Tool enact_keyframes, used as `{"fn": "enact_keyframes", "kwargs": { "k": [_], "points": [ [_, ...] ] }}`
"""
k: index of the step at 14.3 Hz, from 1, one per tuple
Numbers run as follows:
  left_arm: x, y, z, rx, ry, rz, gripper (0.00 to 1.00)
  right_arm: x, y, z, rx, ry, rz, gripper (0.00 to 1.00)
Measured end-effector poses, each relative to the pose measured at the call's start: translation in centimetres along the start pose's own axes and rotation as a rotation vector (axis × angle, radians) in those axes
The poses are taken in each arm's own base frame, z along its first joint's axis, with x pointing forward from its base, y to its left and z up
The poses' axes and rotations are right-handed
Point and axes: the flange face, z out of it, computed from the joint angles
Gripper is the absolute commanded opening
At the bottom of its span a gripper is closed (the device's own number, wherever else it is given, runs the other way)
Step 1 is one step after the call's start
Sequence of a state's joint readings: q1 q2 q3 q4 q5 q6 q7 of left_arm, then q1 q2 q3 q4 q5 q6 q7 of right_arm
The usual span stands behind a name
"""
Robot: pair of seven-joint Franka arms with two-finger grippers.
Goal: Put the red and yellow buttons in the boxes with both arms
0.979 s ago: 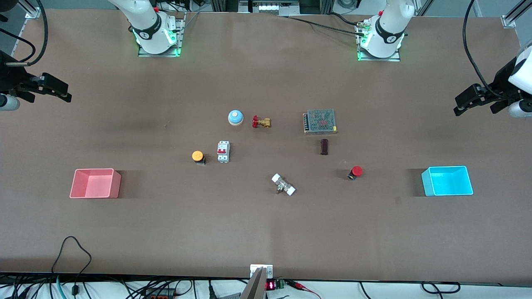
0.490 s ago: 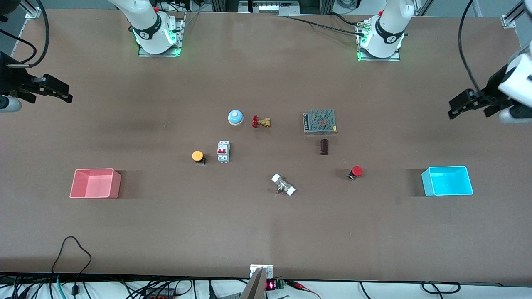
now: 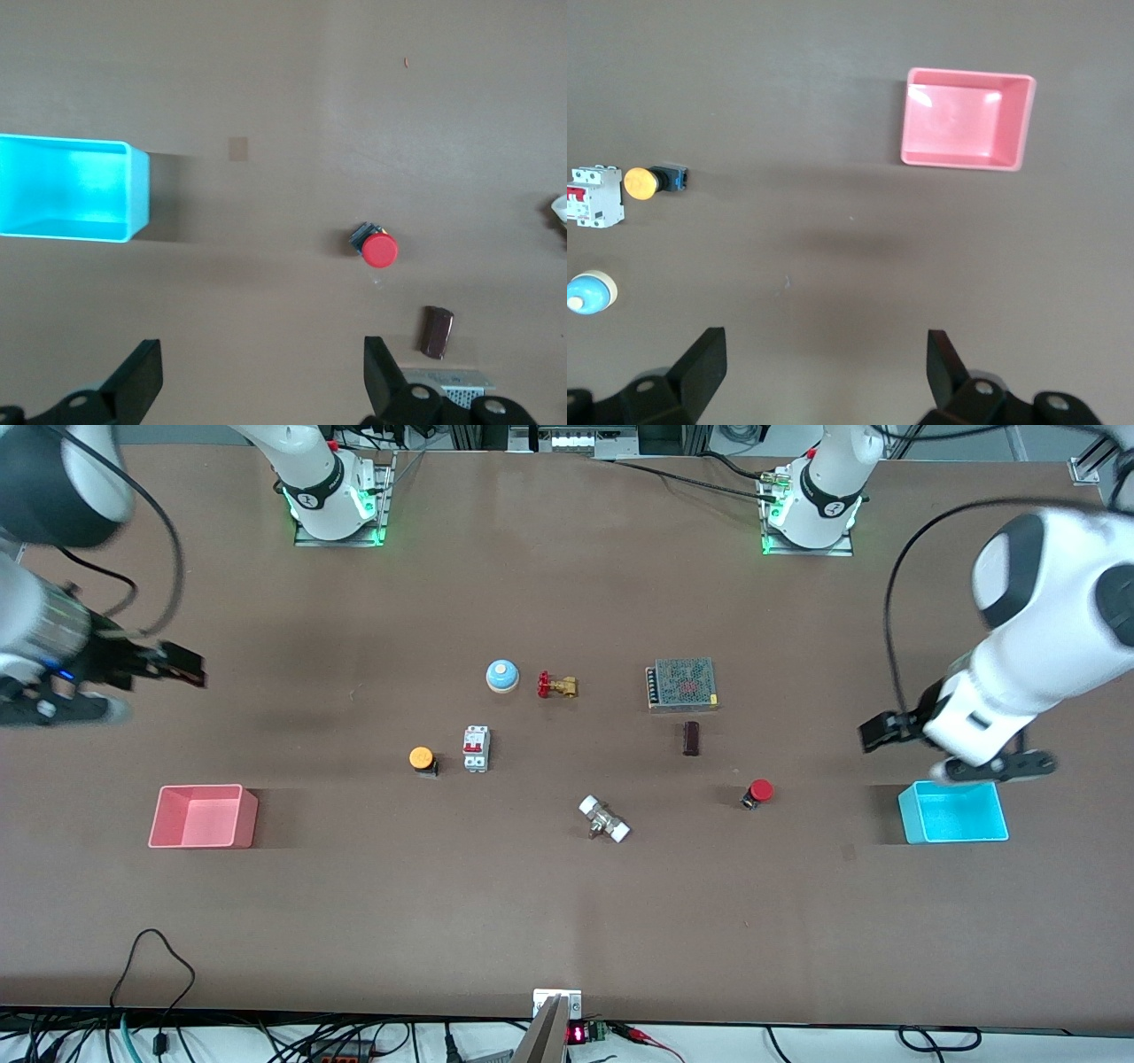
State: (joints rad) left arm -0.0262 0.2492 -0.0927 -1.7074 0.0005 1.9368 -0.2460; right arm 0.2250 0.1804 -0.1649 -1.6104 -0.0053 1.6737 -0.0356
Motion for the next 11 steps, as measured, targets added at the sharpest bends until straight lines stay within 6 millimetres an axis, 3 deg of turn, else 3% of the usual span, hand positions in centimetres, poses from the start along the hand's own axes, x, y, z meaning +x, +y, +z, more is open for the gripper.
{"fn": "enact_keyframes", "kwargs": {
  "k": [3, 7, 11],
  "points": [
    [1.3, 1.0, 4.4, -0.014, -0.013, -0.028, 1.00, 3.2, -6.3, 5.5, 0.006, -0.003, -0.041, 1.00],
    [2.0, 5.1, 10.0, -0.032, 0.000, -0.075, 1.00, 5.5, -13.5, 12.2, 0.023, -0.015, -0.067, 1.00],
    [1.7, 8.6, 15.9, -0.035, -0.016, -0.102, 1.00, 6.1, -17.7, 17.1, -0.003, -0.038, -0.078, 1.00]
  ]
}}
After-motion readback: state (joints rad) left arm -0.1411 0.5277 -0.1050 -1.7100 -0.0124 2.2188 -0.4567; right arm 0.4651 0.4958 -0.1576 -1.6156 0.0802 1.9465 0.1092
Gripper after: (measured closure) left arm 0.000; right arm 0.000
